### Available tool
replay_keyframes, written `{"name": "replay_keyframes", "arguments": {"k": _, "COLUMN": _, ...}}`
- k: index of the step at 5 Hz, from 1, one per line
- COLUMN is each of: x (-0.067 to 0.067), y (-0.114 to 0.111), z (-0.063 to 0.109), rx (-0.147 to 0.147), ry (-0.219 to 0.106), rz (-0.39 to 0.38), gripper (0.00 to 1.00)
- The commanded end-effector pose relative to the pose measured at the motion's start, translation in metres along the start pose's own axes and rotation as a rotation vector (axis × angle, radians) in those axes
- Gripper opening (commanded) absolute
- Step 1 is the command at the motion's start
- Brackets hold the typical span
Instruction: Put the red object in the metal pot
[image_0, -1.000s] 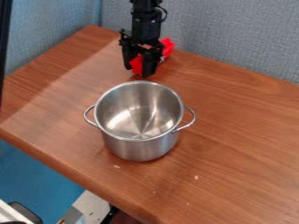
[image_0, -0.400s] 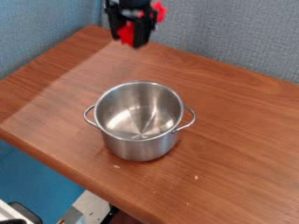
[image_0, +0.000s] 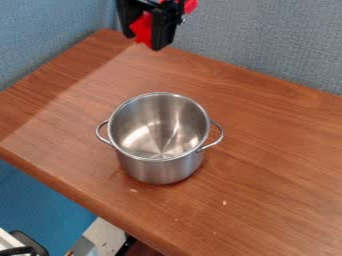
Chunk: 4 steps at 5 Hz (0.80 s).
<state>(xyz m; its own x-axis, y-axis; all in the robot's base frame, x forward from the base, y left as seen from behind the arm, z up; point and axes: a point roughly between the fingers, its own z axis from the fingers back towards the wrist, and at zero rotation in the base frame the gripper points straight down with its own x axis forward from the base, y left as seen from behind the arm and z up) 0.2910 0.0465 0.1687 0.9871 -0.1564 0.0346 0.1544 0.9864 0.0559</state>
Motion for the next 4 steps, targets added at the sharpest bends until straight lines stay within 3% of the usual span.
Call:
{"name": "replay_keyframes", "arguments": {"k": 1, "x": -0.031, "y": -0.009, "z": 0.007, "rx": 0.008, "ry": -0.016, "rz": -0.038, "gripper": 0.00}}
{"name": "replay_keyframes", "arguments": {"k": 2, "x": -0.053, "y": 0.002, "z": -0.013, "rx": 0.024, "ry": 0.026, "rz": -0.031, "gripper": 0.00}}
{"name": "replay_keyframes", "arguments": {"k": 3, "x": -0.070, "y": 0.002, "z": -0.026, "rx": 0.045, "ry": 0.047, "rz": -0.071, "gripper": 0.00}}
{"name": "replay_keyframes", "arguments": {"k": 4, "x": -0.061, "y": -0.008, "z": -0.032, "rx": 0.056, "ry": 0.042, "rz": -0.088, "gripper": 0.00}}
